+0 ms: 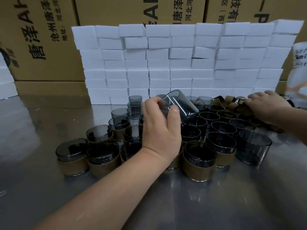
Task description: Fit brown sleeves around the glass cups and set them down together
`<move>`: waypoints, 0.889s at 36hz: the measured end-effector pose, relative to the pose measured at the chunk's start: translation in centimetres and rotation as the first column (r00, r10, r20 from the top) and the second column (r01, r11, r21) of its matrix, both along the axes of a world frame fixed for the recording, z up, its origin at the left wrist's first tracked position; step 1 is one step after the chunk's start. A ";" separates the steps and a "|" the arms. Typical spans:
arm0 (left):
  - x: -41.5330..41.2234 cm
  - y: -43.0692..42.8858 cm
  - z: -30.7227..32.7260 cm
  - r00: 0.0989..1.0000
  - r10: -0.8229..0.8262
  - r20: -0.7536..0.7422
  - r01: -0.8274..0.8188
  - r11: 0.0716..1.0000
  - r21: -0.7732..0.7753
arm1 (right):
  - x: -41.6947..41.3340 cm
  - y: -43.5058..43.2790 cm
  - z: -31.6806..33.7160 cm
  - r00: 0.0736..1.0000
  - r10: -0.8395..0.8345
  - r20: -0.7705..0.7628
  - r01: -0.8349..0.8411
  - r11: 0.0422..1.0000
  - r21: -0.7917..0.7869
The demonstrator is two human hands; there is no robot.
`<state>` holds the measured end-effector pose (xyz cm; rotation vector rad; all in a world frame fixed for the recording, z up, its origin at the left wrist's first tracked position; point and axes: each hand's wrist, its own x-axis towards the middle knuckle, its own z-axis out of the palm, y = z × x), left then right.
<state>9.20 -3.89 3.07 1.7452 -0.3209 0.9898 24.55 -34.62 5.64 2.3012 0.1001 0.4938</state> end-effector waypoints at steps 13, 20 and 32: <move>-0.6 -0.2 0.0 0.999 -0.009 -0.047 0.009 1.000 0.003 | -4.9 2.8 3.5 0.903 0.154 0.402 -0.403 0.630 0.664; -1.3 -0.2 0.3 0.997 -0.020 -0.070 0.017 0.999 -0.048 | -12.6 10.0 4.7 0.771 0.008 0.637 -0.627 -0.165 0.761; -2.5 0.2 0.0 0.992 -0.036 -0.122 0.012 0.982 -0.189 | -20.1 19.6 -2.1 0.892 0.116 0.437 -0.136 -0.853 0.504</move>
